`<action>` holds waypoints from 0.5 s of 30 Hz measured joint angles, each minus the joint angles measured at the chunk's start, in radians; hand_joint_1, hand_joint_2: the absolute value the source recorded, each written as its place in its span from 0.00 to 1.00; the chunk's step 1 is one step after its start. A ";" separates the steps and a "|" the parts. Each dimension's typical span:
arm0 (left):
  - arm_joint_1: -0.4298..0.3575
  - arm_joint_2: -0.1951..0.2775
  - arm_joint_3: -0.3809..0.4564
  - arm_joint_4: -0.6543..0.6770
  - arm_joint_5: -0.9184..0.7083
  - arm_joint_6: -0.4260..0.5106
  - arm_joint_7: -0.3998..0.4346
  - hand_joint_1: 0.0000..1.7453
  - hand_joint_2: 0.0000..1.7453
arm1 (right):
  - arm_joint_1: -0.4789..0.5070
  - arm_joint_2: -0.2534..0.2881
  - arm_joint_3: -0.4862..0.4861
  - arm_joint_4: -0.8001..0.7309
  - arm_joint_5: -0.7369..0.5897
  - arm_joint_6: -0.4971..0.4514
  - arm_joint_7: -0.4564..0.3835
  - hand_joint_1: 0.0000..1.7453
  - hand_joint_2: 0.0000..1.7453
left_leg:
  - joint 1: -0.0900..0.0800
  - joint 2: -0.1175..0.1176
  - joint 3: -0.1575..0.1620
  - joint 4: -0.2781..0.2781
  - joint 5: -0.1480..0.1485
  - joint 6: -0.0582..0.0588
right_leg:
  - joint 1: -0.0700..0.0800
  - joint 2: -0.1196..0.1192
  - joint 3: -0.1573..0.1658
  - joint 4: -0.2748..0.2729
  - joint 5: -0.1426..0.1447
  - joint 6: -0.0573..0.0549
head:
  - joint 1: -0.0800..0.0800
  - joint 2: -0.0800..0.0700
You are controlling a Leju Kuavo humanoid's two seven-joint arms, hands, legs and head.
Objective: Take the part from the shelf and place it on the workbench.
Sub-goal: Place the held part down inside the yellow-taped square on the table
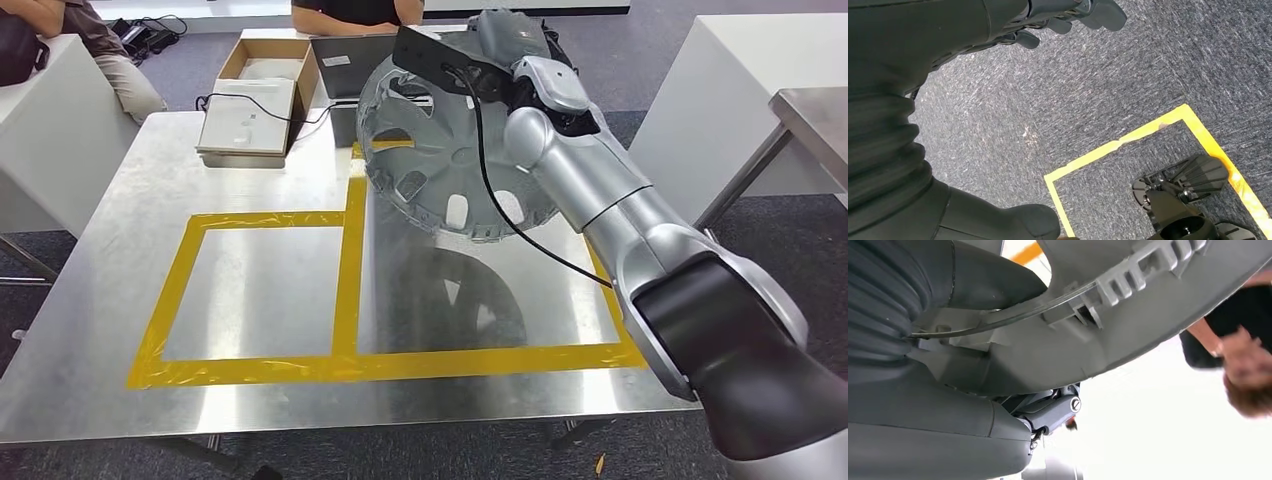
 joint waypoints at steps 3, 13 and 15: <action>0.001 0.000 0.000 0.000 -0.004 0.000 -0.002 0.00 1.00 | 0.026 -0.025 -0.024 -0.082 0.001 -0.009 -0.009 1.00 1.00 | 0.000 0.000 0.000 0.000 0.000 0.001 | 0.000 0.000 0.000 0.000 0.000 0.000 | 0.000 0.000; 0.011 0.005 0.000 0.000 0.014 0.005 -0.006 0.00 1.00 | 0.166 -0.152 -0.115 -0.501 -0.033 0.020 -0.029 1.00 1.00 | -0.001 0.001 0.000 0.000 -0.003 0.002 | -0.001 0.000 -0.001 0.000 -0.002 0.001 | 0.000 0.000; 0.015 0.006 0.000 0.000 0.015 0.008 -0.008 0.00 1.00 | 0.208 -0.173 -0.133 -0.584 -0.034 0.011 -0.033 1.00 1.00 | -0.001 0.001 0.000 0.000 -0.003 0.002 | -0.001 0.000 0.000 0.000 -0.002 0.002 | 0.000 0.000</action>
